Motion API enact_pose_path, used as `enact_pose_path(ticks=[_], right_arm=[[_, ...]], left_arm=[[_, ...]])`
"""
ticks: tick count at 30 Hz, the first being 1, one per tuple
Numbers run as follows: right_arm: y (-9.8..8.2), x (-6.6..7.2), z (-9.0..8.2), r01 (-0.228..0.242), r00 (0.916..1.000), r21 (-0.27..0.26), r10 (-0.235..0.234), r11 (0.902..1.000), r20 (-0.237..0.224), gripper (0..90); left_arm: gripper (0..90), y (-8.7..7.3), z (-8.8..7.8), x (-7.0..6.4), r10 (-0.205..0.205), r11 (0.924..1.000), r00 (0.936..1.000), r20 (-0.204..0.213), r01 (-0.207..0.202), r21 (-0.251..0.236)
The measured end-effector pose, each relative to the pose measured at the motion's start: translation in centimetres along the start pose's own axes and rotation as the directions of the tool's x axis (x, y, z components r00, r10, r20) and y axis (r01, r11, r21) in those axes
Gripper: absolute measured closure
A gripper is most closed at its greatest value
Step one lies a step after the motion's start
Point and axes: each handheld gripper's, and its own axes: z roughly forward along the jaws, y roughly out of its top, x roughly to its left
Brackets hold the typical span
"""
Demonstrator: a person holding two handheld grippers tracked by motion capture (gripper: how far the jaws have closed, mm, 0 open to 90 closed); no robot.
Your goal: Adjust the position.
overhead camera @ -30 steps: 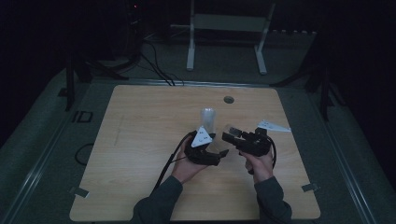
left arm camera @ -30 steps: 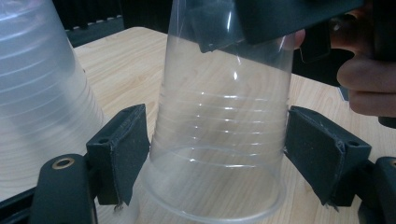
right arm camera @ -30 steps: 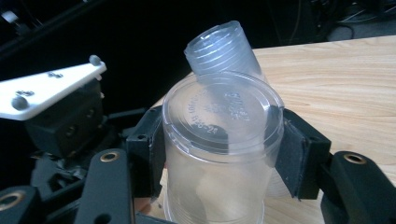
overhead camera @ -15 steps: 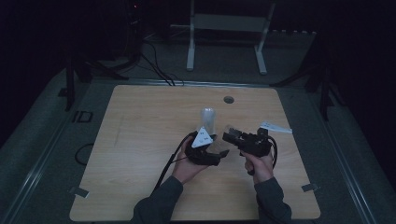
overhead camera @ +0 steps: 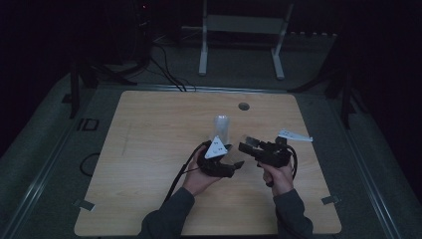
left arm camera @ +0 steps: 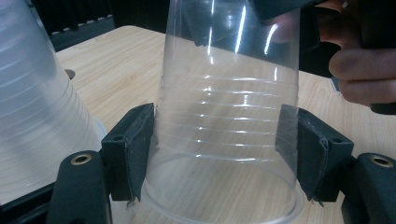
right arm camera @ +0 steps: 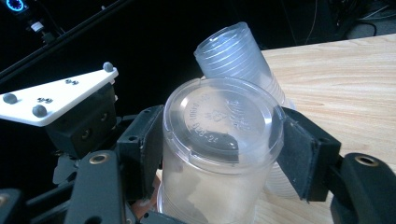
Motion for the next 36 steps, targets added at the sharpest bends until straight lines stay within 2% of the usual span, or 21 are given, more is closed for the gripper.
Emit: enact_pose_path(ticks=[8,20,29,36], right_arm=[[0.0,0.0,-0.5,0.017,0.9999,0.011,-0.017,0.9998,-0.004,33.8],[-0.2,-0.1,-1.6,0.039,0.9992,0.024,-0.039,0.9989,0.004,33.2],[-0.4,-0.4,-2.6,0.071,0.9965,0.059,-0.073,0.9957,0.040,33.4],[-0.1,-0.3,-3.1,0.127,0.9869,0.119,-0.138,0.9846,0.084,33.8]], left_arm=[[29.4,0.0,-0.3,0.3,0.016,0.9999,0.9998,0.009,-0.016,0.006],[29.5,0.1,-1.0,0.8,0.045,0.9989,0.9989,-0.017,-0.044,0.014],[29.5,0.2,-1.6,1.2,0.062,0.9978,0.9978,-0.026,-0.061,0.024],[29.5,0.2,-1.9,1.5,0.071,0.9970,0.9972,-0.025,-0.070,0.032]])
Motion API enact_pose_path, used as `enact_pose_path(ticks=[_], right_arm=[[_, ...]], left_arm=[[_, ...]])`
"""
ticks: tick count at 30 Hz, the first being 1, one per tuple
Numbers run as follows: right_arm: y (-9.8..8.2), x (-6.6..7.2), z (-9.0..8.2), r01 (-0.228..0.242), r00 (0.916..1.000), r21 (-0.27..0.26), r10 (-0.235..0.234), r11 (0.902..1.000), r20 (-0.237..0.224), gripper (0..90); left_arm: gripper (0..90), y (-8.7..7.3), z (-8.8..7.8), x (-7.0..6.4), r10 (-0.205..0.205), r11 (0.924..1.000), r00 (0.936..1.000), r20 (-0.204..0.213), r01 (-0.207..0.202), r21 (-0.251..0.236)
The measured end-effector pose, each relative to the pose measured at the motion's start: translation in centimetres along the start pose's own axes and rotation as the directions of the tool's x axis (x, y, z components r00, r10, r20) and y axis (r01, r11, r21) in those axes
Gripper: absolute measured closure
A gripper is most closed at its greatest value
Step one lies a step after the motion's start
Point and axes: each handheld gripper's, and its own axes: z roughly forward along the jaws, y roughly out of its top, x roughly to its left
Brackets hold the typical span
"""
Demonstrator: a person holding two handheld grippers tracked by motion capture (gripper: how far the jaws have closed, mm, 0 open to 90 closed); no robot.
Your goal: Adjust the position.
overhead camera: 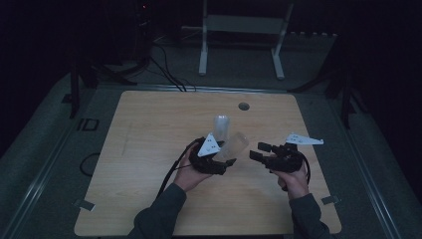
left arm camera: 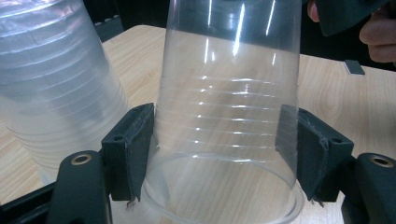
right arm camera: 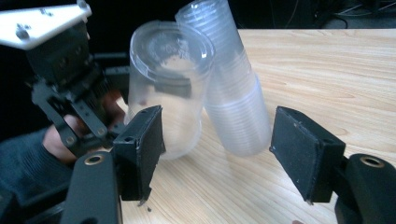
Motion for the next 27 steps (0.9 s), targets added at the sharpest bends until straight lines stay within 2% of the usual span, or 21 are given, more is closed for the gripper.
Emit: enact_pose_path(ticks=[3,8,11,16,22,27], right_arm=[[0.2,0.3,0.0,0.042,0.9988,0.039,-0.043,0.9984,0.023,33.9],[0.5,0.8,0.3,0.104,0.9927,0.098,-0.110,0.9897,0.051,34.7],[0.6,0.9,0.3,0.117,0.9906,0.108,-0.124,0.9872,0.058,35.0],[0.9,1.0,0.3,0.141,0.9856,0.128,-0.151,0.9817,0.076,35.6],[1.2,1.2,0.1,0.168,0.9784,0.152,-0.184,0.9740,0.095,36.2],[1.5,1.4,0.0,0.199,0.9684,0.184,-0.222,0.9626,0.114,36.3]], left_arm=[[29.5,0.1,-0.1,0.1,0.005,1.0000,1.0000,0.007,-0.005,0.003],[29.5,0.1,-0.4,0.3,0.009,0.9999,0.9999,0.004,-0.009,0.008],[29.5,0.2,-0.6,0.6,0.015,0.9998,0.9999,0.006,-0.015,0.015],[29.4,0.1,-0.9,0.9,-0.013,0.9999,0.9994,0.031,0.012,0.005],[29.4,0.1,-1.1,1.0,-0.010,0.9999,0.9990,0.045,0.010,0.013],[29.5,0.2,-1.2,1.1,-0.006,0.9996,0.9975,0.070,0.004,0.026]])
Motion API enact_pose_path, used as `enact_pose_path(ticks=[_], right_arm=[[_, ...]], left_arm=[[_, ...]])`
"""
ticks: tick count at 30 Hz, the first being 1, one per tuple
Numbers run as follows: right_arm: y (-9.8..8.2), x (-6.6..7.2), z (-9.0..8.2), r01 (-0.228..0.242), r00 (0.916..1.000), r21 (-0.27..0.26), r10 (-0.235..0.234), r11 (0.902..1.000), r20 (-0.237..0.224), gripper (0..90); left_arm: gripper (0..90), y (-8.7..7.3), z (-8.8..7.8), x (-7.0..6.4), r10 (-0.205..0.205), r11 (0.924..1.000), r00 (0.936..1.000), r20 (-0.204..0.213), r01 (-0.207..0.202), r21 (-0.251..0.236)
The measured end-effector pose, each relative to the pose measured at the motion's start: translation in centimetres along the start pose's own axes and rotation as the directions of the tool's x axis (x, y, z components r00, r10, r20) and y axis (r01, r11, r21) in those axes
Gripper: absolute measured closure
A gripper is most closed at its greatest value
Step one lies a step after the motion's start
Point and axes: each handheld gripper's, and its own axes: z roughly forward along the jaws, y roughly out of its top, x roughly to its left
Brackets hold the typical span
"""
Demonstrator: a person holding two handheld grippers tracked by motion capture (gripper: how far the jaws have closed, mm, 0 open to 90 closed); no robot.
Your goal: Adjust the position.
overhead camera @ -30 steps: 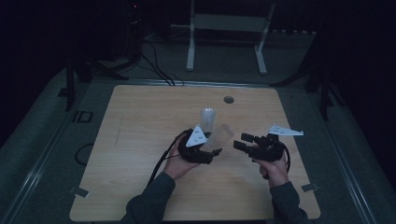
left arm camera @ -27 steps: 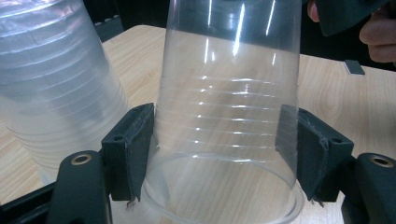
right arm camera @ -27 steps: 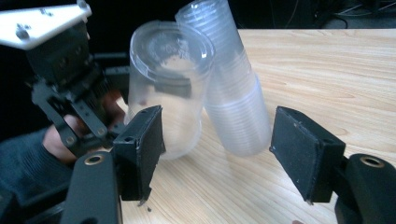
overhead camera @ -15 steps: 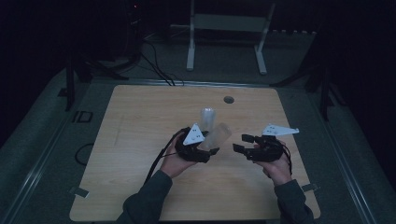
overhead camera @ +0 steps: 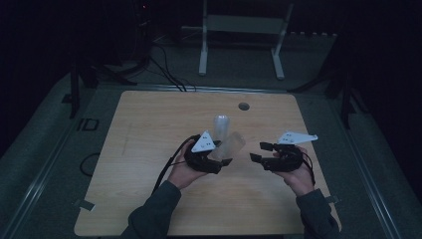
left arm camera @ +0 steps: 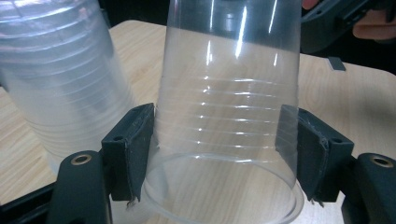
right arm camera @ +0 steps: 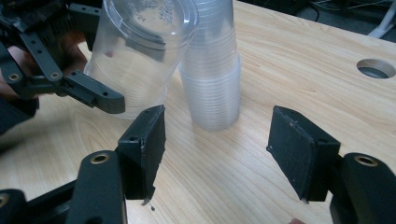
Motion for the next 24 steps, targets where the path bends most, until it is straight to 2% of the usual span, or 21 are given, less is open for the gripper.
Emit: enact_pose_path(ticks=[7,8,9,18,24], right_arm=[[0.6,0.3,0.0,0.055,0.9983,0.039,-0.056,0.9977,0.017,36.4],[0.7,0.3,0.0,0.067,0.9975,0.048,-0.068,0.9966,0.019,36.4],[0.9,0.5,0.1,0.091,0.9954,0.067,-0.093,0.9936,0.022,36.3],[1.4,0.9,0.3,0.173,0.9837,0.137,-0.178,0.9755,0.027,36.4],[1.6,0.8,0.2,0.199,0.9789,0.169,-0.204,0.9653,0.013,37.1]], left_arm=[[29.5,0.3,-0.1,0.1,0.011,0.9994,0.9990,0.042,-0.013,0.031],[29.5,0.3,-0.1,0.1,0.023,0.9985,0.9984,0.051,-0.026,0.048],[29.5,0.4,-0.1,0.1,0.031,0.9981,0.9983,0.049,-0.034,0.052],[29.5,0.6,-0.5,0.6,0.039,0.9958,0.9979,0.052,-0.043,0.080],[29.4,0.8,-0.7,0.8,0.054,0.9928,0.9970,0.055,-0.060,0.104]])
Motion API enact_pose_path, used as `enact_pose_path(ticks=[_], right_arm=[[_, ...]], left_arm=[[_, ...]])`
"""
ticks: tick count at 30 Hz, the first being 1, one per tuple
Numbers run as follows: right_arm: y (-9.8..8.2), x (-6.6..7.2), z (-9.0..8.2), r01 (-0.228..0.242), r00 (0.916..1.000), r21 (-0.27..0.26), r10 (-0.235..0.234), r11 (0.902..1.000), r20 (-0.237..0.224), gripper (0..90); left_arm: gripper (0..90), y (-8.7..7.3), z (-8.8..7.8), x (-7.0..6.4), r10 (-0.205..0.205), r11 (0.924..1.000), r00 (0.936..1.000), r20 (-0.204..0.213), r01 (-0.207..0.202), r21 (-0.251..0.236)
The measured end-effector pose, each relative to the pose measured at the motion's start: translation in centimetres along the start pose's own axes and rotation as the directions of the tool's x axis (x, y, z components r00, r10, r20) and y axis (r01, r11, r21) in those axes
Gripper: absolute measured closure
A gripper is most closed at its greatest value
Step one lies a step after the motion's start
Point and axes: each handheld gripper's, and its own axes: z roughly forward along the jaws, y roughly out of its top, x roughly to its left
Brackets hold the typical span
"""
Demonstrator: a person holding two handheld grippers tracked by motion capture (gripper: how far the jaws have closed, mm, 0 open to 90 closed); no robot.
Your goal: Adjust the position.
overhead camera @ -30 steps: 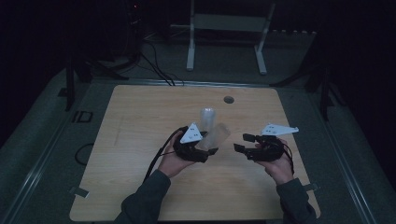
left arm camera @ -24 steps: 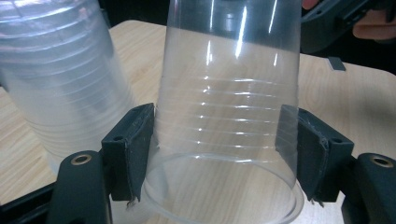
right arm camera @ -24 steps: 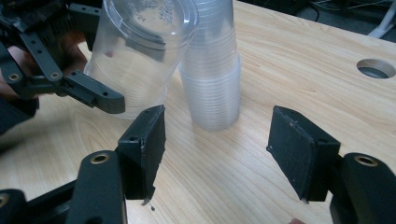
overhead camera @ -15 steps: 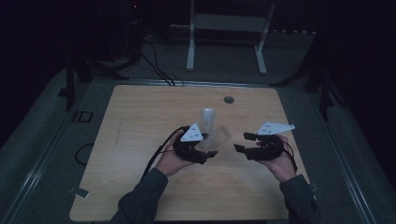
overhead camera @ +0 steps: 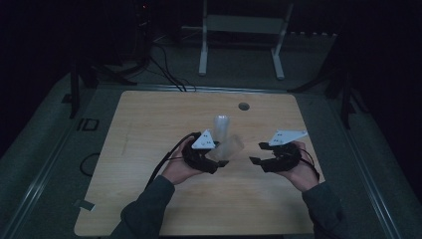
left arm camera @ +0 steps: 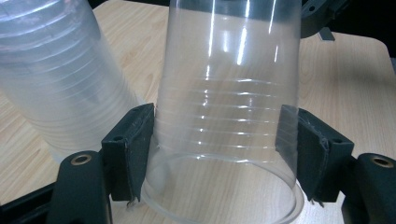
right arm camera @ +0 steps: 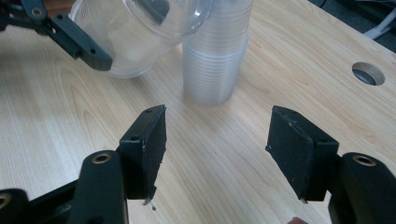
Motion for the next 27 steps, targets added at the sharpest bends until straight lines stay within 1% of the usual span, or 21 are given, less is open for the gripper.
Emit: enact_pose_path(ticks=[2,5,7,8,10,11,13,15,20,23,26,27], right_arm=[[0.1,0.0,0.0,0.010,0.9999,0.010,-0.010,0.9999,-0.003,37.1],[0.2,0.1,-0.1,0.033,0.9994,0.029,-0.033,0.9990,-0.009,37.1],[0.2,0.1,-0.1,0.040,0.9992,0.035,-0.039,0.9986,-0.010,37.1],[0.3,0.1,-0.1,0.045,0.9989,0.043,-0.044,0.9981,-0.012,37.1],[0.5,0.2,-0.2,0.067,0.9976,0.059,-0.066,0.9960,-0.021,37.1],[0.5,0.2,-0.1,0.076,0.9969,0.063,-0.075,0.9951,-0.025,37.1],[0.6,0.3,-0.1,0.086,0.9959,0.076,-0.084,0.9933,-0.033,37.1],[0.7,0.4,-0.1,0.104,0.9941,0.093,-0.101,0.9902,-0.039,37.1],[1.0,0.6,0.0,0.142,0.9893,0.127,-0.137,0.9816,-0.050,37.1],[1.3,0.8,0.1,0.170,0.9850,0.148,-0.164,0.9741,-0.052,37.1],[1.6,1.1,0.1,0.196,0.9805,0.173,-0.189,0.9654,-0.056,37.1],[1.7,1.2,0.1,0.208,0.9780,0.179,-0.200,0.9618,-0.059,37.1]], left_arm=[[29.4,0.0,0.0,0.0,0.005,0.9998,1.0000,0.006,-0.005,0.017],[29.4,0.1,0.0,0.0,0.025,0.9984,0.9996,0.011,-0.025,0.051],[29.4,0.1,0.0,0.0,0.027,0.9980,0.9995,0.015,-0.028,0.056],[29.4,0.1,0.0,0.0,0.033,0.9971,0.9992,0.022,-0.035,0.067],[29.4,0.2,0.0,0.0,0.043,0.9963,0.9988,0.024,-0.045,0.074],[29.4,0.1,0.0,0.1,0.041,0.9961,0.9987,0.030,-0.043,0.077],[29.4,0.1,0.1,0.1,0.044,0.9949,0.9984,0.036,-0.047,0.089],[29.4,0.1,0.0,0.1,0.058,0.9926,0.9974,0.043,-0.062,0.105],[29.4,0.3,0.1,0.1,0.076,0.9881,0.9959,0.049,-0.082,0.130],[29.5,0.4,0.2,0.0,0.092,0.9844,0.9943,0.054,-0.099,0.146],[29.4,0.3,0.4,0.0,0.091,0.9832,0.9942,0.059,-0.099,0.154],[29.5,0.3,0.4,0.0,0.095,0.9814,0.9937,0.060,-0.103,0.162]])
